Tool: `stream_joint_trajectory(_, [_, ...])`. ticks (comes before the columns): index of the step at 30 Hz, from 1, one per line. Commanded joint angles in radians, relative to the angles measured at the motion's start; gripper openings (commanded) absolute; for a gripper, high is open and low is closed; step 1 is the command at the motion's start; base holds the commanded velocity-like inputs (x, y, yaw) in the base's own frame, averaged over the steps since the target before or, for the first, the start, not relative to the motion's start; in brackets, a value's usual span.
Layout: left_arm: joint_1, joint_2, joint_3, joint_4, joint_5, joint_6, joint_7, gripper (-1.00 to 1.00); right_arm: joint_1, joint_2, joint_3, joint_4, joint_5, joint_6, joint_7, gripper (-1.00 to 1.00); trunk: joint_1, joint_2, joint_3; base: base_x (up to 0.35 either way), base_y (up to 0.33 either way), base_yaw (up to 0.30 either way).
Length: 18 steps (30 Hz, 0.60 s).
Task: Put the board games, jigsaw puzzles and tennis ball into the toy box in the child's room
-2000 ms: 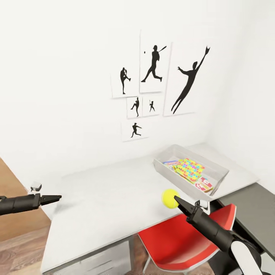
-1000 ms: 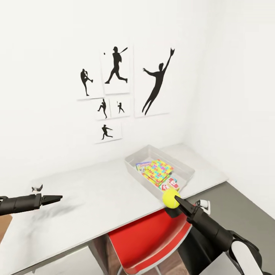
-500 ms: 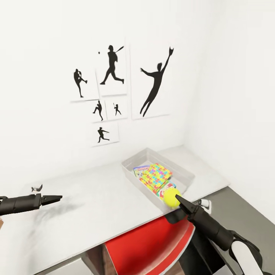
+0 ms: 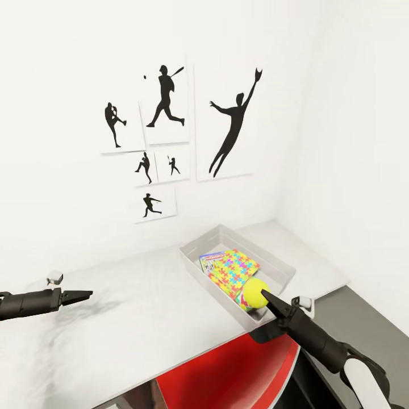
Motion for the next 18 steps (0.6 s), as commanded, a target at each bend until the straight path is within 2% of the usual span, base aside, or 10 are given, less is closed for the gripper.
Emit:
stream_joint_trajectory(1, [-0.001,0.000,0.000,0.000,-0.002,0.011,-0.005,1.00,-0.001,0.000,-0.001,0.000,-0.008,0.009,-0.001,-1.00,0.001,-0.002,-0.002,0.005,0.000,0.000])
stream_joint_trajectory(8, [-0.001,0.000,0.000,0.000,-0.002,0.011,-0.005,1.00,-0.021,-0.005,-0.011,0.000,-0.008,0.048,-0.013,-1.00,0.001,-0.002,-0.002,0.001,0.000,0.000])
stream_joint_trajectory(12, [-0.001,0.000,0.000,0.000,-0.002,0.011,-0.005,1.00,-0.181,-0.014,-0.019,0.000,-0.008,0.192,-0.060,-1.00,0.001,-0.002,-0.002,0.000,0.000,0.000])
stream_joint_trajectory(14, [-0.001,0.000,0.000,0.000,-0.002,0.011,-0.005,1.00,-0.272,-0.016,-0.023,0.000,-0.013,0.253,-0.146,-1.00,0.001,-0.002,-0.002,0.000,0.000,0.000])
stream_joint_trajectory(16, [-0.001,-0.001,0.000,0.000,-0.002,0.011,-0.005,1.00,-0.403,-0.015,-0.039,0.008,-0.020,0.307,-0.294,-1.00,0.001,-0.002,-0.002,0.000,0.000,0.000])
stream_joint_trajectory(18, [-0.001,-0.001,0.000,0.000,-0.002,0.011,-0.005,1.00,-0.476,-0.015,-0.043,0.046,-0.021,0.320,-0.370,-1.00,0.001,-0.002,-0.002,0.000,0.000,0.000])
